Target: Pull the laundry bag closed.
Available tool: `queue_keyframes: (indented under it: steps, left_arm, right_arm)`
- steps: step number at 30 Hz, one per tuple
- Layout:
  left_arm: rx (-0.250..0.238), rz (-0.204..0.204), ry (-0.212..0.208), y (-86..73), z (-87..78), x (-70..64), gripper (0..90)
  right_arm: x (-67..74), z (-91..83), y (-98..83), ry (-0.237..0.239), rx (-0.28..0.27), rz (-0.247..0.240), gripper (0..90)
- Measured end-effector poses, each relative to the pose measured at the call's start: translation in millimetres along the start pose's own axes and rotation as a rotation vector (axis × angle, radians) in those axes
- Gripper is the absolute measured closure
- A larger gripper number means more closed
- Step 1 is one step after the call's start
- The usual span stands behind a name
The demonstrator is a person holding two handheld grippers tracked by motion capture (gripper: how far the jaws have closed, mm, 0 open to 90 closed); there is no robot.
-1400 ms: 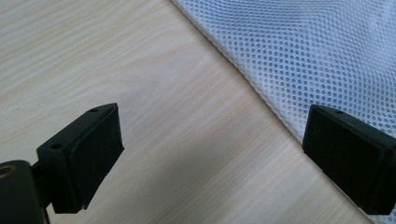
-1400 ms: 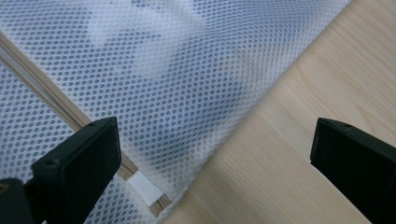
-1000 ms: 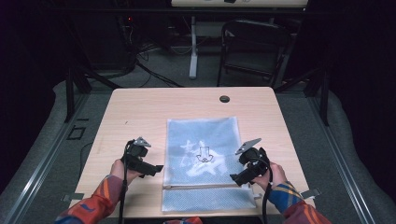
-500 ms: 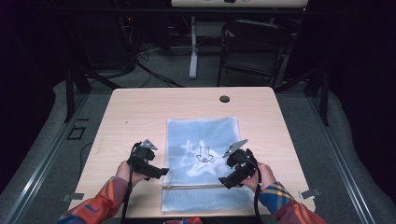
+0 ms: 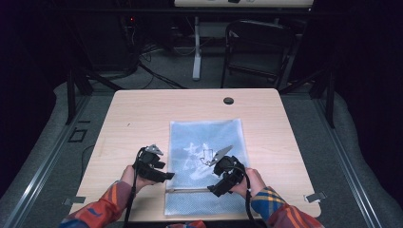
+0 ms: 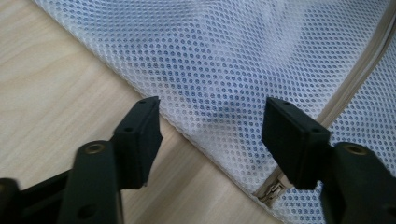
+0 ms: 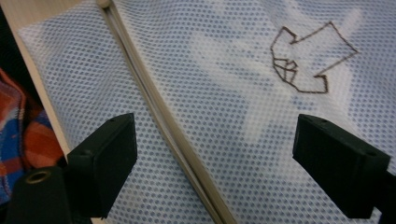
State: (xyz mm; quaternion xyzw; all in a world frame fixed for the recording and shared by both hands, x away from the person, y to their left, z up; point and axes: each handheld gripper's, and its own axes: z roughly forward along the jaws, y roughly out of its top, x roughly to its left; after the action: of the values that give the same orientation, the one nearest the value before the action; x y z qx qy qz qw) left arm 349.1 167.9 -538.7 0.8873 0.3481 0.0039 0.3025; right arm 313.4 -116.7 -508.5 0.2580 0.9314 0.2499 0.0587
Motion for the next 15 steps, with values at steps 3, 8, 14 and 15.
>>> queue_keyframes:
  steps: [3,8,14,15]
  left_arm:
    - [0.0,-0.003,-0.008,-0.4,1.3,-0.5,46.5]
    - [0.008,0.004,-0.042,-1.5,3.8,0.0,57.6]
    - [0.038,0.014,-0.08,-3.2,9.3,-0.3,69.6]
    - [0.038,0.014,-0.08,-3.2,9.3,-0.3,72.0]
  right_arm:
    - [5.0,3.9,5.2,0.013,-0.001,-0.016,15.7]
    - [16.2,12.9,16.1,0.033,0.004,-0.055,21.9]
    - [31.0,26.7,27.7,0.067,0.0,-0.089,32.3]
    - [31.0,26.7,27.7,0.067,0.0,-0.089,32.3]
